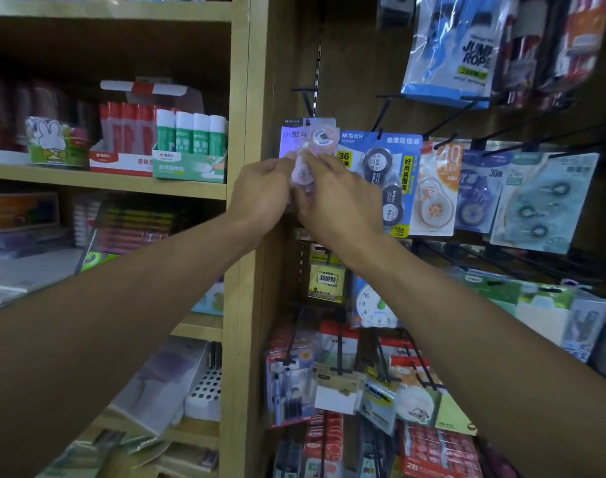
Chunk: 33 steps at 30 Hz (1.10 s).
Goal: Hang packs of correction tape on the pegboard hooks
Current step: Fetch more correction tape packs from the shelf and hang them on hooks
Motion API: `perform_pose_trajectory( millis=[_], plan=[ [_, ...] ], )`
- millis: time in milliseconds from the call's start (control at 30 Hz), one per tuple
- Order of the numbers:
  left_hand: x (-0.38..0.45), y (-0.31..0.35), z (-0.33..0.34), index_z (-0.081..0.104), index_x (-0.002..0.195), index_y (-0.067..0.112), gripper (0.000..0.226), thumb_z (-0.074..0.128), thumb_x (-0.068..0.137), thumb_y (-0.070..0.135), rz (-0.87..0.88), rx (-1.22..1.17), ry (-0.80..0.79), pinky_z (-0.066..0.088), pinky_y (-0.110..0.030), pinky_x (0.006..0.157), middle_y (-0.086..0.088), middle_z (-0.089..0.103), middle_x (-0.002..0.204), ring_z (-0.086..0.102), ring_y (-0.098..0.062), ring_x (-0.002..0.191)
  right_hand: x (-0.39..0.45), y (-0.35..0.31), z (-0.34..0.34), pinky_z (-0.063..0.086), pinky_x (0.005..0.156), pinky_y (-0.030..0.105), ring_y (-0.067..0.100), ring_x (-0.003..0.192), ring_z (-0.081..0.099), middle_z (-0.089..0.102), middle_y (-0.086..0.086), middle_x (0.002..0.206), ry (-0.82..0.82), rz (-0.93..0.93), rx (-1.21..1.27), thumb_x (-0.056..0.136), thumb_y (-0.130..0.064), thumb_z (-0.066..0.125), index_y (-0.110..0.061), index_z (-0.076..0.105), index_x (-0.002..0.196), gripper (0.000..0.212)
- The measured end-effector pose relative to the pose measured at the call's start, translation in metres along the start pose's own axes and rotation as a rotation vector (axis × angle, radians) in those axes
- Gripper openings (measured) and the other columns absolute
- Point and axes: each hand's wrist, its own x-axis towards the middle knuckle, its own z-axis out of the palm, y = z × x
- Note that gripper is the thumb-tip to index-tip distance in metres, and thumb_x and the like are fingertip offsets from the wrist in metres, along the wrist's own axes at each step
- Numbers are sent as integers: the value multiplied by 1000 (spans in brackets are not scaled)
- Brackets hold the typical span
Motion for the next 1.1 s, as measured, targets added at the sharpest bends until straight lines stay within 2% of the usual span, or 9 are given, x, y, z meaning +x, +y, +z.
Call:
perform_pose_trajectory(
  millis=[100, 200, 300, 400, 500, 667, 800, 1000, 1100],
  plan=[
    [-2, 0, -4, 70, 80, 23, 29, 49, 97, 33, -23, -24, -37, 61, -30, 70, -2, 73, 85, 68, -13, 75, 3, 2, 3, 47, 75, 40, 34, 109, 66, 58, -1, 140, -12, 12, -3, 98, -50, 41, -30, 45, 146, 53],
    [-5, -6, -9, 70, 88, 30, 27, 46, 96, 39, -20, 19, -21, 59, -41, 85, 2, 72, 90, 70, -20, 91, 12, 3, 9, 40, 71, 38, 37, 105, 67, 62, 6, 132, -60, 0, -57, 98, -47, 43, -25, 47, 143, 50],
    [-12, -16, -13, 65, 87, 41, 23, 45, 98, 35, -23, 42, 1, 54, -50, 90, 10, 60, 77, 63, -21, 88, 29, 3, 21, 35, 71, 39, 40, 105, 67, 66, 13, 123, -126, 8, -62, 99, -41, 43, -16, 48, 140, 48],
    [-25, -27, -20, 61, 124, 27, 32, 44, 99, 36, -17, 131, -17, 53, -48, 92, 15, 54, 78, 63, -15, 91, 42, 4, 37, 42, 77, 39, 39, 108, 66, 68, 15, 119, -165, 52, -57, 98, -35, 45, -10, 52, 133, 44],
    [-31, -35, -30, 54, 135, 25, 41, 44, 98, 41, 6, 247, -22, 53, -44, 95, 10, 60, 98, 65, -14, 102, 48, 2, 47, 45, 80, 38, 38, 110, 66, 67, 16, 122, -206, 54, -61, 98, -30, 50, -7, 51, 133, 43],
    [-38, -39, -34, 58, 129, 24, 33, 46, 99, 33, -2, 284, -40, 58, -42, 88, 4, 63, 111, 67, -15, 96, 48, -5, 48, 46, 82, 38, 37, 113, 65, 66, 16, 125, -242, 54, -81, 97, -22, 52, -5, 53, 133, 40],
    [-46, -56, -26, 63, 120, 22, 26, 50, 98, 27, -19, 263, -58, 59, -34, 84, 2, 65, 100, 66, -13, 89, 21, -5, 29, 47, 81, 37, 38, 112, 64, 65, 16, 125, -255, 32, -24, 97, -20, 52, -7, 57, 128, 34],
    [-106, -121, 7, 63, 89, 24, 12, 55, 95, 18, -24, 230, -17, 48, -16, 57, 4, 63, 69, 61, 1, 58, -94, 9, 7, 52, 78, 37, 27, 107, 67, 70, -2, 120, -2, -15, 175, 94, -36, 53, -30, 69, 124, 34],
    [-154, -154, 27, 63, 87, 30, 18, 54, 94, 16, -1, 159, -32, 54, -30, 65, -3, 69, 78, 67, -15, 71, -159, 29, 1, 55, 71, 34, 25, 103, 68, 74, -1, 112, 244, -11, 324, 91, -27, 60, -20, 77, 112, 28]
  ],
)
